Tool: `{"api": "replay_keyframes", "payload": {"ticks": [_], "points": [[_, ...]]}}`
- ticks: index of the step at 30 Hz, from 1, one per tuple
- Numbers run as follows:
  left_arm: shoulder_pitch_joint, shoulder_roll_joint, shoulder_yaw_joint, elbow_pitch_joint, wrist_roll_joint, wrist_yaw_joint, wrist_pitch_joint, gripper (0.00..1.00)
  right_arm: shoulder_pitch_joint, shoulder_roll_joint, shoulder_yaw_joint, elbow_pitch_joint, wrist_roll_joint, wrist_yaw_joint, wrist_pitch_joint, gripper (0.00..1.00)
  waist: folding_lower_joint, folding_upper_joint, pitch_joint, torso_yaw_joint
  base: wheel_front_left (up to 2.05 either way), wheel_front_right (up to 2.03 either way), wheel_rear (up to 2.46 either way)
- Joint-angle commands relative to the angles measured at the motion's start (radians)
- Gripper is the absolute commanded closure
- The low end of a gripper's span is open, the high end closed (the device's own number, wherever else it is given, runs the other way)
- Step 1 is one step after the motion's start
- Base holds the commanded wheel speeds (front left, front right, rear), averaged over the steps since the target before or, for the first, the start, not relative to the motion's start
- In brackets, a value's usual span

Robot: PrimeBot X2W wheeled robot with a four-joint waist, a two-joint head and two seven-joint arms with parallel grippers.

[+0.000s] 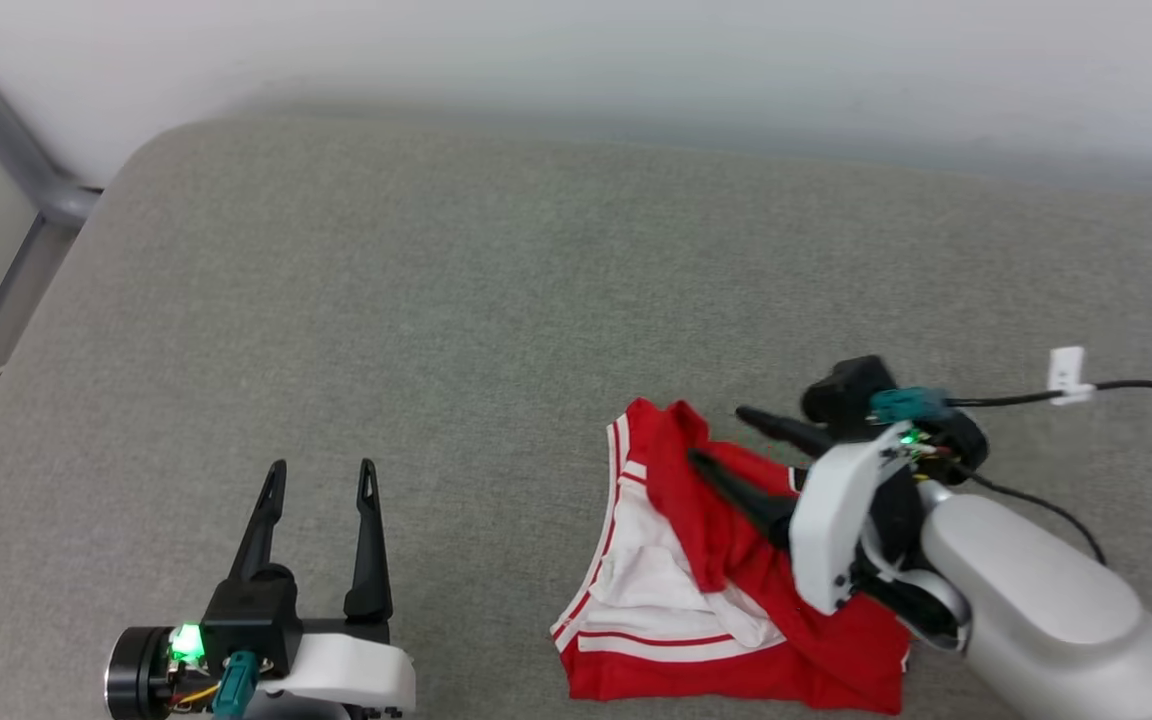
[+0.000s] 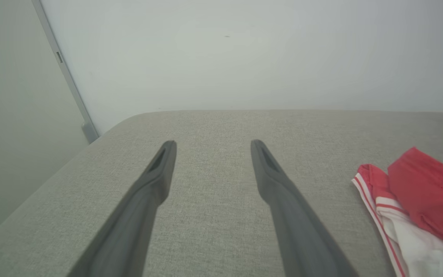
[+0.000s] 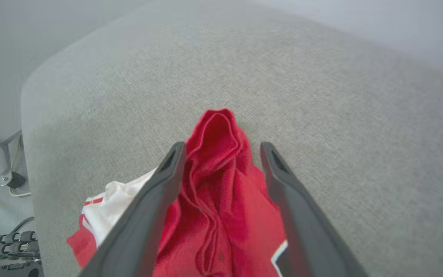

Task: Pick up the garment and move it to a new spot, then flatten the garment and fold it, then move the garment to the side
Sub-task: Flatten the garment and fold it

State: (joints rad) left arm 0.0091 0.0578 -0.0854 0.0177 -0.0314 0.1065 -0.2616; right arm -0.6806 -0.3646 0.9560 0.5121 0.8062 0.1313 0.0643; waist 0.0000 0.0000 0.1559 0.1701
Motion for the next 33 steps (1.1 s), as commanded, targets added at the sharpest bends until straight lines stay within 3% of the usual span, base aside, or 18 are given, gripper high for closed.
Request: {"api": "replay_keyframes", "payload": {"ticks": [1, 8, 14, 19, 24, 28, 33], "points": [[0.01, 0.005, 0.005, -0.003, 0.003, -0.004, -0.005, 0.0, 0.019, -0.02, -0.017, -0.017, -0.013, -0.001, -0.041, 0.0, 0.0, 0.0, -0.02, -0.021, 0.0, 0.0, 0.0], [0.039, 0.008, 0.014, -0.01, 0.011, -0.017, -0.005, 0.0, 0.091, -0.083, -0.196, -0.055, -0.117, -0.001, -0.226, 0.0, 0.0, 0.0, -0.058, -0.075, 0.0, 0.0, 0.0], [0.054, 0.01, 0.021, -0.012, 0.008, -0.024, -0.005, 0.0, 0.203, -0.062, -0.434, -0.049, -0.305, -0.001, -0.308, 0.0, 0.0, 0.0, -0.08, -0.121, 0.0, 0.0, 0.0], [0.064, 0.011, 0.031, -0.014, 0.005, -0.03, -0.005, 0.0, 0.33, 0.018, -0.678, -0.105, -0.463, -0.001, -0.328, 0.0, 0.0, 0.0, -0.095, -0.146, 0.0, 0.0, 0.0], [0.072, 0.008, 0.031, -0.015, 0.001, -0.036, -0.005, 0.0, 0.477, 0.117, -0.873, -0.261, -0.603, -0.001, -0.329, 0.0, 0.0, 0.0, -0.107, -0.159, 0.0, 0.0, 0.0], [0.088, 0.008, 0.034, -0.019, -0.002, -0.043, -0.005, 0.0, 0.58, 0.197, -0.968, -0.379, -0.648, -0.001, -0.329, 0.0, 0.0, 0.0, -0.122, -0.161, 0.0, 0.0, 0.0], [0.113, 0.008, 0.04, -0.031, -0.004, -0.049, -0.005, 0.0, 0.689, 0.255, -1.008, -0.48, -0.676, -0.001, -0.329, 0.0, 0.0, 0.0, -0.141, -0.156, 0.0, 0.0, 0.0]]}}
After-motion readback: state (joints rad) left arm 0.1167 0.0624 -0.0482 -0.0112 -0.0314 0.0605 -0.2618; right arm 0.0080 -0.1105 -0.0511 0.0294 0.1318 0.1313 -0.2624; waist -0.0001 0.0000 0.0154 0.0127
